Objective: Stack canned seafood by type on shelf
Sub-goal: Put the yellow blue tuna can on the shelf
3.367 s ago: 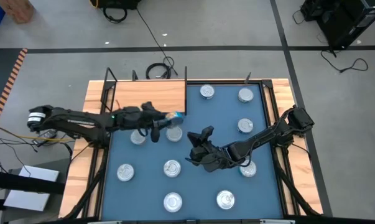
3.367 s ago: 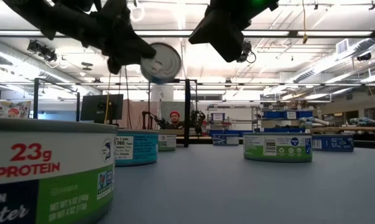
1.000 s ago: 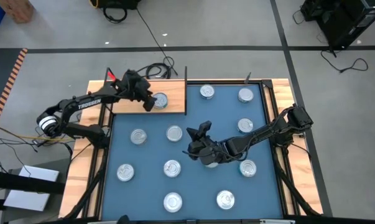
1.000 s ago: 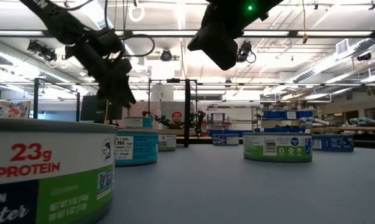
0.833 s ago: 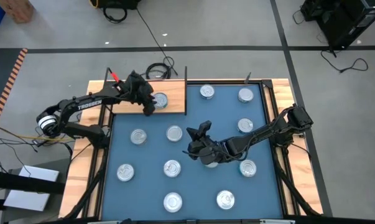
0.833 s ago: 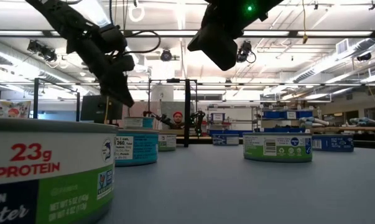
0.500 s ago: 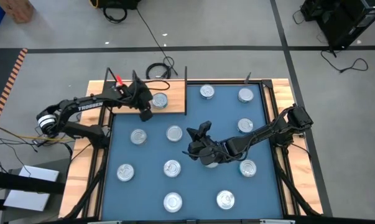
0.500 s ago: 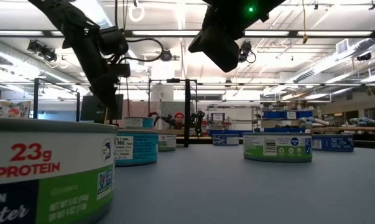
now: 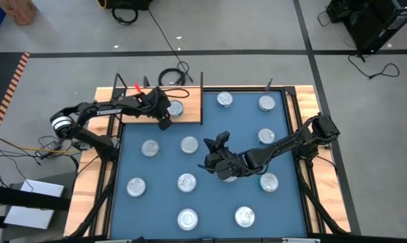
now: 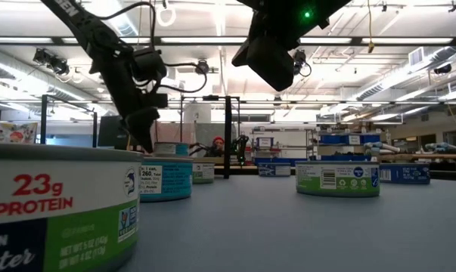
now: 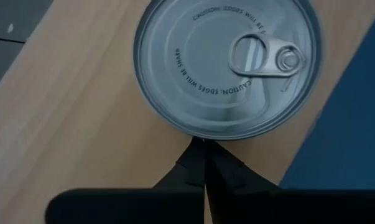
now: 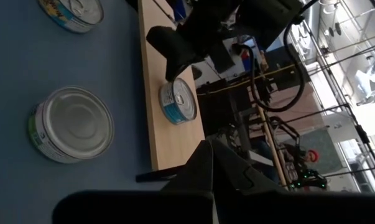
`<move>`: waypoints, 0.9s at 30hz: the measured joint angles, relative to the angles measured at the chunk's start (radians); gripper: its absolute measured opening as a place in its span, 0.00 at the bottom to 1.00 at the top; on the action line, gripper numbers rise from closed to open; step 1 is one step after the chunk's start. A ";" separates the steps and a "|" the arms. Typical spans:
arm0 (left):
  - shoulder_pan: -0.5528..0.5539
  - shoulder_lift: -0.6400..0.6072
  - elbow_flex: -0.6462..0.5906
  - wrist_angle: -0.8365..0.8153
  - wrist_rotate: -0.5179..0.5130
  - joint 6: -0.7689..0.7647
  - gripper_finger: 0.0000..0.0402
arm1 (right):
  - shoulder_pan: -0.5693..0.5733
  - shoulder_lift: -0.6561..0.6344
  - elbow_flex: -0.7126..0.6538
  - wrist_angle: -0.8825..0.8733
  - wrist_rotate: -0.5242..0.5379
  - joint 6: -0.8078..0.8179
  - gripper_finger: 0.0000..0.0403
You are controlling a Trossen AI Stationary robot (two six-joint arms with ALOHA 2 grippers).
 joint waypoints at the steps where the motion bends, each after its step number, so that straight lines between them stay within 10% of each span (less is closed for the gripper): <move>1: 0.000 0.007 0.000 0.013 0.001 -0.008 0.00 | 0.000 0.000 0.000 -0.001 0.000 0.000 0.01; 22: 0.001 0.016 0.043 0.155 -0.035 0.027 0.00 | 0.000 0.000 0.000 -0.022 0.016 -0.001 0.01; 27: -0.038 -0.021 0.042 0.073 0.113 0.088 0.00 | 0.000 0.000 0.000 -0.029 0.016 0.006 0.01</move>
